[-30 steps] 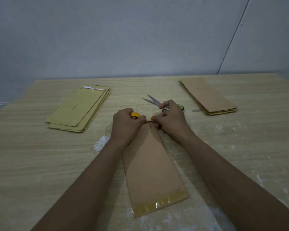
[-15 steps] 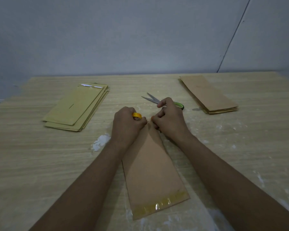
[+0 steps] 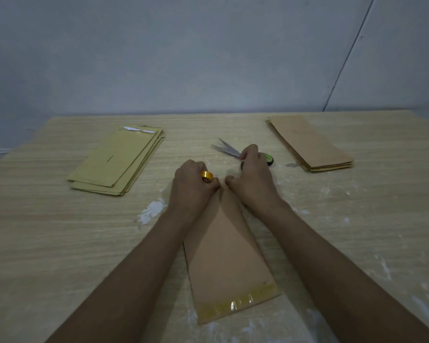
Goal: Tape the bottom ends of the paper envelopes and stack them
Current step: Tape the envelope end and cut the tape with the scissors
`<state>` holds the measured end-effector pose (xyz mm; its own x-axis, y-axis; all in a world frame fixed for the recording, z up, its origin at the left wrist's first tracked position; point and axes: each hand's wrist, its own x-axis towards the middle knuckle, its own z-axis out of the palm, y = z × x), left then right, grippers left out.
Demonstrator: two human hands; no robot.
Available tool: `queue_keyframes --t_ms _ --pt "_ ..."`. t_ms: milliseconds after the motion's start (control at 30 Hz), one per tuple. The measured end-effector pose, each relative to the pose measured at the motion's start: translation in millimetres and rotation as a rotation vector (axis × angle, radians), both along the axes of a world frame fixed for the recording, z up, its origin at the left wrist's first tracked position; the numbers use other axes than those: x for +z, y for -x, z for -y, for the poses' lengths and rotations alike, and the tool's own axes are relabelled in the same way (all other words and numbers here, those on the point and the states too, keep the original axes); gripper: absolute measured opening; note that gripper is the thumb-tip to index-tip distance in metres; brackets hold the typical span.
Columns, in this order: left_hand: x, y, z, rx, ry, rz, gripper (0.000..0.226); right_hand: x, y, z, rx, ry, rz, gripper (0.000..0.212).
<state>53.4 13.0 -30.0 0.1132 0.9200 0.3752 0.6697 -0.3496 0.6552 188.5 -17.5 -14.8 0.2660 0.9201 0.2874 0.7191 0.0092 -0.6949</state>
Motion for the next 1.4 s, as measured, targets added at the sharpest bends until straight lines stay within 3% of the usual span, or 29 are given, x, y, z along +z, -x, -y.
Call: queue_keyframes --t_ms 167,267,400,567,1033,1267,1400 --pt "0 0 0 0.001 -0.010 -0.006 0.032 -9 -6 4 -0.092 -0.083 -0.142 0.028" --pt "0 0 -1 0.007 -0.002 -0.024 0.033 -9 -3 11 -0.026 -0.170 -0.108 0.025" --pt "-1 1 -1 -0.021 -0.009 -0.016 0.040 -12 3 24 0.126 -0.189 0.141 0.032" --pt "0 2 1 -0.018 -0.009 -0.002 0.033 -16 11 28 0.088 -0.061 0.517 0.027" --pt "10 19 12 -0.052 0.059 0.153 0.030 5 32 41 0.002 0.202 0.613 0.034" --pt "13 31 8 0.074 0.097 0.129 0.037 4 32 40 -0.017 0.231 0.610 0.036" --pt "13 34 8 0.187 0.119 -0.030 0.040 4 30 38 -0.012 0.244 0.602 0.040"
